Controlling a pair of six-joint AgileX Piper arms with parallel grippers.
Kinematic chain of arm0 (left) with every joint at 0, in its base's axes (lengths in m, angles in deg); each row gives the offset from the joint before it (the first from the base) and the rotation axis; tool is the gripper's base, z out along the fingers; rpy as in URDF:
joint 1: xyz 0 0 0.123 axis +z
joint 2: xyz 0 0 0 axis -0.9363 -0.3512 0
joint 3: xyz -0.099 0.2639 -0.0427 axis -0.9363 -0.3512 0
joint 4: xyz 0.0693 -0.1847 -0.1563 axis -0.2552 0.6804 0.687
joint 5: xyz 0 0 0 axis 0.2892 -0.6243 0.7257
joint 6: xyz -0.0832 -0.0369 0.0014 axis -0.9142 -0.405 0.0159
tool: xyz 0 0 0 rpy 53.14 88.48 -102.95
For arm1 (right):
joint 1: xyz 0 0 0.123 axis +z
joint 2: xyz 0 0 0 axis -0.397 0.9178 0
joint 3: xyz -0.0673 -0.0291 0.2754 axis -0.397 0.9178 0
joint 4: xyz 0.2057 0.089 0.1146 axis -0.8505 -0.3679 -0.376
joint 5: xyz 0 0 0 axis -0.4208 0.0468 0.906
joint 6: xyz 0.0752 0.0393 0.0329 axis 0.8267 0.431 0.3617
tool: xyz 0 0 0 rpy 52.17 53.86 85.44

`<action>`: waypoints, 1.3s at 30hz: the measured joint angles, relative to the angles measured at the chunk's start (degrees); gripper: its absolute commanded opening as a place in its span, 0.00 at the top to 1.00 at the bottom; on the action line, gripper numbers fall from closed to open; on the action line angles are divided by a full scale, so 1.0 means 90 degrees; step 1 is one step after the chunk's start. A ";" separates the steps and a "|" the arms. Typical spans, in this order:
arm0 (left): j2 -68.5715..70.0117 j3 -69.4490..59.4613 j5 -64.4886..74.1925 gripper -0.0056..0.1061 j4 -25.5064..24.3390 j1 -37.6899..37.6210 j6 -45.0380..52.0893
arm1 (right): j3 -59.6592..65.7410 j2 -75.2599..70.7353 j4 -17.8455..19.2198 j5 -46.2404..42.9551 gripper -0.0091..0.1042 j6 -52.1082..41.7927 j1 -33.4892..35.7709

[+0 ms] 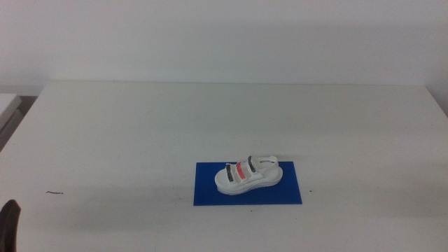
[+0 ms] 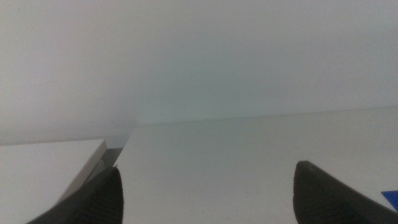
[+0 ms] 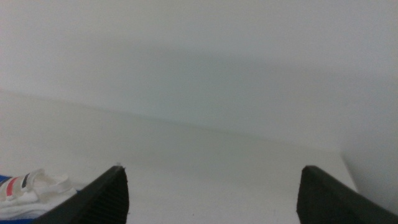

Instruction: Use one arm to grab the shoe from the table and place it on the mat.

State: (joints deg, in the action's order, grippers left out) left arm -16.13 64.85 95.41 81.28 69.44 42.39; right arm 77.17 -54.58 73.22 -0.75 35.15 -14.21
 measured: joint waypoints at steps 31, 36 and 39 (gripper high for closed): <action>0.0000 0.0000 -0.0009 0.11 0.0000 0.0000 0.0000 | 0.0782 -0.1383 -0.0099 0.0037 0.28 0.0115 -0.1348; 0.0000 0.0000 -0.0009 0.11 0.0000 0.0000 0.0000 | 0.0782 -0.1383 -0.0349 -0.0109 0.26 0.0167 -0.1348; 0.0000 0.0000 -0.0009 0.11 0.0000 0.0000 0.0000 | 0.0782 -0.1383 -0.0382 -0.0109 0.24 0.0185 -0.1348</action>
State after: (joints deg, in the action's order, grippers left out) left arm -16.13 64.85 95.33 81.28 69.44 42.39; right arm 84.21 -67.03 69.79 -1.73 36.82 -26.34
